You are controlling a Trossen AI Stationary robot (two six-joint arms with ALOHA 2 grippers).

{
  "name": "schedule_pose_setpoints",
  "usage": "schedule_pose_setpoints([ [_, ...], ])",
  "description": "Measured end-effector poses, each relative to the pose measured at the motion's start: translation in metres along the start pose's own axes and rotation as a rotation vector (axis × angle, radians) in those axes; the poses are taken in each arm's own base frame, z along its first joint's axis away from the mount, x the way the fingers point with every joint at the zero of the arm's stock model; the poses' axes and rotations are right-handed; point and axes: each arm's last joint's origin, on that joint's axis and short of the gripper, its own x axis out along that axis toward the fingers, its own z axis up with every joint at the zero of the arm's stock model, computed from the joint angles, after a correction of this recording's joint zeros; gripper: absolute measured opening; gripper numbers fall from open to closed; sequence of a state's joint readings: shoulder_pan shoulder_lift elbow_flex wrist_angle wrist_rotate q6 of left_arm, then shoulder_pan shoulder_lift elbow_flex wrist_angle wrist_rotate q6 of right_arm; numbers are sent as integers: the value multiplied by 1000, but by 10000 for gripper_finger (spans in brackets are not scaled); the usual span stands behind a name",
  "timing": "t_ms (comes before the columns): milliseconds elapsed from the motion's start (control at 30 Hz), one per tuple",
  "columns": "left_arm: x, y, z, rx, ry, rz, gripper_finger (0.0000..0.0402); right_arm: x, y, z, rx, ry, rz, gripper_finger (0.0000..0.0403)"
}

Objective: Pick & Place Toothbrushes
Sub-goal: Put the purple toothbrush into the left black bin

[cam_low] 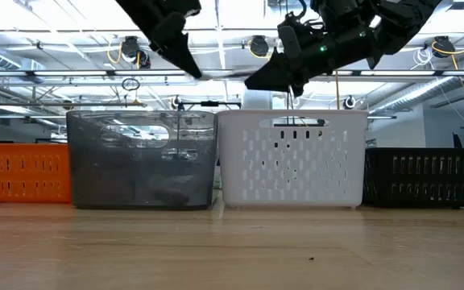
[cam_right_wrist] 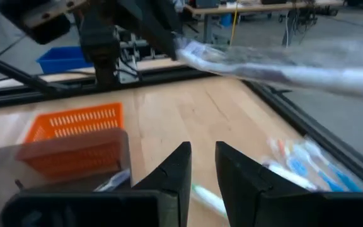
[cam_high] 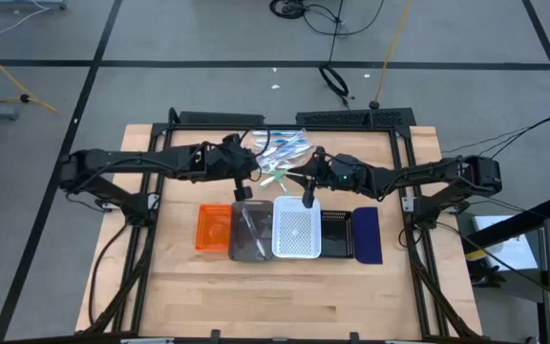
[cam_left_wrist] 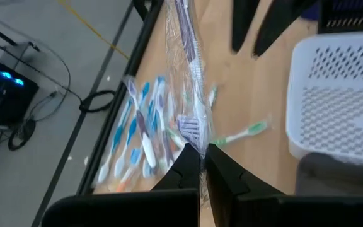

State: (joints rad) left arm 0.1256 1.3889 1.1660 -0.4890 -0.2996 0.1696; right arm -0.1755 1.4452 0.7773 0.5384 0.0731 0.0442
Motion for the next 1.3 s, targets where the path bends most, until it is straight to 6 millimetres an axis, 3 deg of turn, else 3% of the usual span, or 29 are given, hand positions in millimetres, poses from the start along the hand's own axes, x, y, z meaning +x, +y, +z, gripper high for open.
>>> schedule_pose_setpoints([
  [267, -8, -9, 2, 27, -4, 64, 0, 0, -4, 3, 9, -28, 65, 73],
  [600, -10, -15, 3, 22, -10, 55, 0, 0, -7, 9, 33, -88, -25, 198],
  [800, -12, -21, 4, 31, -15, 74, 0, -1, -7, 17, 39, -175, -18, 239],
  [1133, -17, -34, 6, 32, -33, 58, 0, -2, -15, 24, 119, -252, -29, 230],
  [1300, -20, -38, 6, 33, -41, 69, 0, -3, -15, 27, 140, -277, -21, 197],
])
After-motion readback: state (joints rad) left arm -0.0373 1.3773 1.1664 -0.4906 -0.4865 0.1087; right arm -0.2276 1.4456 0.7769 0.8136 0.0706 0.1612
